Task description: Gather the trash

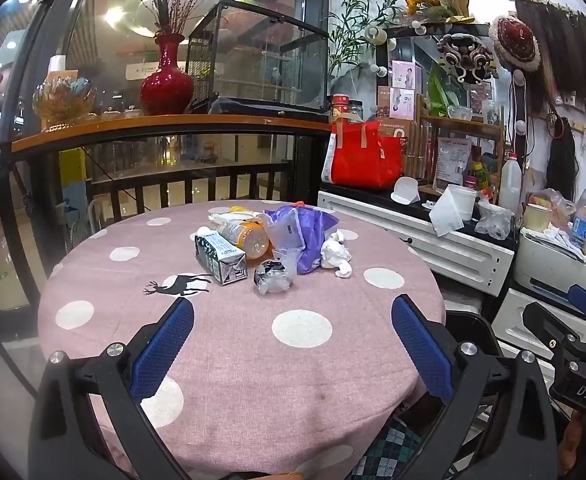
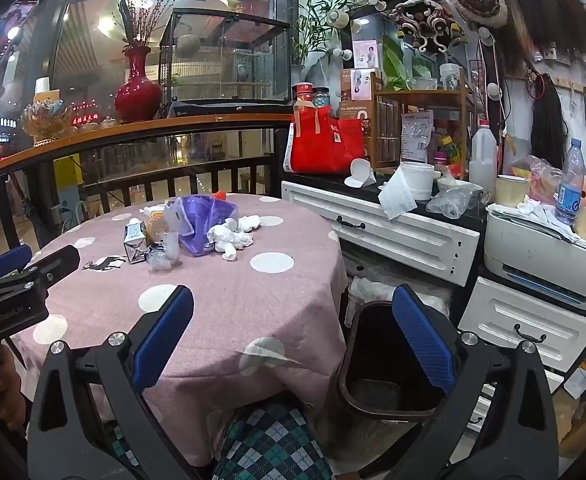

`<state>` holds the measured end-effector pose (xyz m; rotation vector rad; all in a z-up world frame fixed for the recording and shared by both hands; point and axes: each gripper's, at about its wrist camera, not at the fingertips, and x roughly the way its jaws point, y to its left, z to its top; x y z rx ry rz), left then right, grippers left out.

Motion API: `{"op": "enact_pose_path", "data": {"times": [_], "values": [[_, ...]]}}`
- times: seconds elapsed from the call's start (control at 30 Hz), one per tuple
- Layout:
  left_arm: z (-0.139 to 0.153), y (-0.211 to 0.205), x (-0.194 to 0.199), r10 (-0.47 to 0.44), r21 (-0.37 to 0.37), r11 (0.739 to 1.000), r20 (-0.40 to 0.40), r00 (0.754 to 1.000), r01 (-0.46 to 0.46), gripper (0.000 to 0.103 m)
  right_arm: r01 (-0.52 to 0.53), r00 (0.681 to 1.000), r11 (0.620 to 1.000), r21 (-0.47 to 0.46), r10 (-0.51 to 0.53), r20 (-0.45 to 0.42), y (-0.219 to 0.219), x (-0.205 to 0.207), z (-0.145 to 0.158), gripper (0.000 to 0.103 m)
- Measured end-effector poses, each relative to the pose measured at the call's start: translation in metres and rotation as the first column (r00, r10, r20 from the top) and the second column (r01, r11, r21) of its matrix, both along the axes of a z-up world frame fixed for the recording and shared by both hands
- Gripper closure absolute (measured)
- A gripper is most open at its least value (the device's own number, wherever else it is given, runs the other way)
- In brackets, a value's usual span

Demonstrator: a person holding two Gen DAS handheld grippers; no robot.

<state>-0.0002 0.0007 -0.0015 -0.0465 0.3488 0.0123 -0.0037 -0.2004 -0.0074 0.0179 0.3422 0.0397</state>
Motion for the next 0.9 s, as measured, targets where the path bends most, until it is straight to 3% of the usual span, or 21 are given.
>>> {"op": "enact_pose_path", "data": {"times": [0.9], "values": [[-0.001,-0.0046,0.0018,-0.005,0.007,1.0,-0.003,1.0,0.005,0.006,-0.001,1.0,1.0,0.0,0.001,-0.004,0.0014,0.0007,-0.0011,0.005]]}}
